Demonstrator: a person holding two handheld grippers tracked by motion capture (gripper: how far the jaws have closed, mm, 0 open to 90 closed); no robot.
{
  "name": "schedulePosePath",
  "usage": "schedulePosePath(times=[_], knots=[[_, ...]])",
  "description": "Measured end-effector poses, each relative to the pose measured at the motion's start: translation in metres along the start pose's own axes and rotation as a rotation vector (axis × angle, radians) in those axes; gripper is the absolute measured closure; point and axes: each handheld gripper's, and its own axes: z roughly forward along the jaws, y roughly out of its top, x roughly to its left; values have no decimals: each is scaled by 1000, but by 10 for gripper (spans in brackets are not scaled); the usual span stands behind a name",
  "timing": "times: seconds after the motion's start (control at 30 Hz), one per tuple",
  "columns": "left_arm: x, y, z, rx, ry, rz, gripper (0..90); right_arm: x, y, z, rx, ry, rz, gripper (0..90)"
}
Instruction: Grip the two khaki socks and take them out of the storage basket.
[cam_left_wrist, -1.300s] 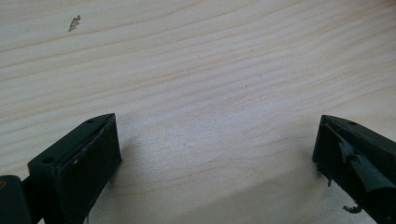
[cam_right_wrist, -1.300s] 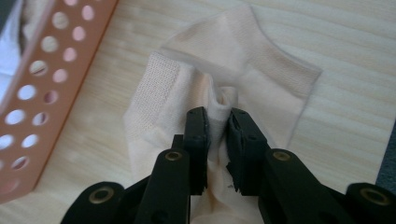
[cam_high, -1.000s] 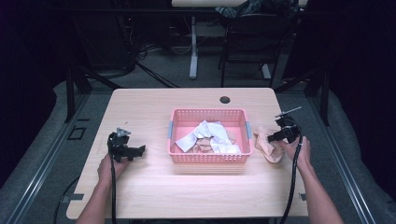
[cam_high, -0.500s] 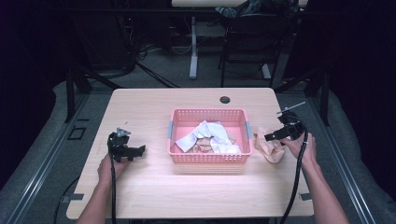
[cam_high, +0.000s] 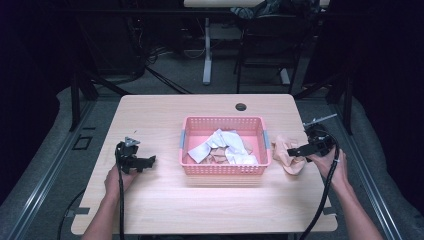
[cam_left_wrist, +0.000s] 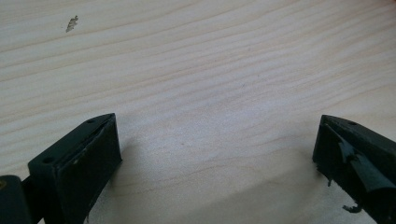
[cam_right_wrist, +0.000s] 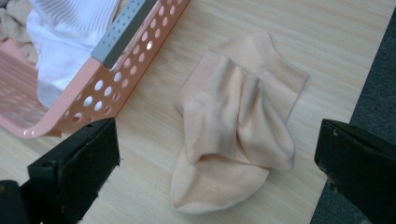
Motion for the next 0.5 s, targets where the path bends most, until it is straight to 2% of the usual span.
schedulePosePath(times=[0.27,0.4,0.5], knots=[[0,0,0,0,0,0,5,4,-25,-10,4,-16,0,0],[0,0,0,-1,0,0,5,5,-37,-4,17,-12,7,0],[0,0,0,0,0,0,5,3,-47,6,69,-11,3,0]])
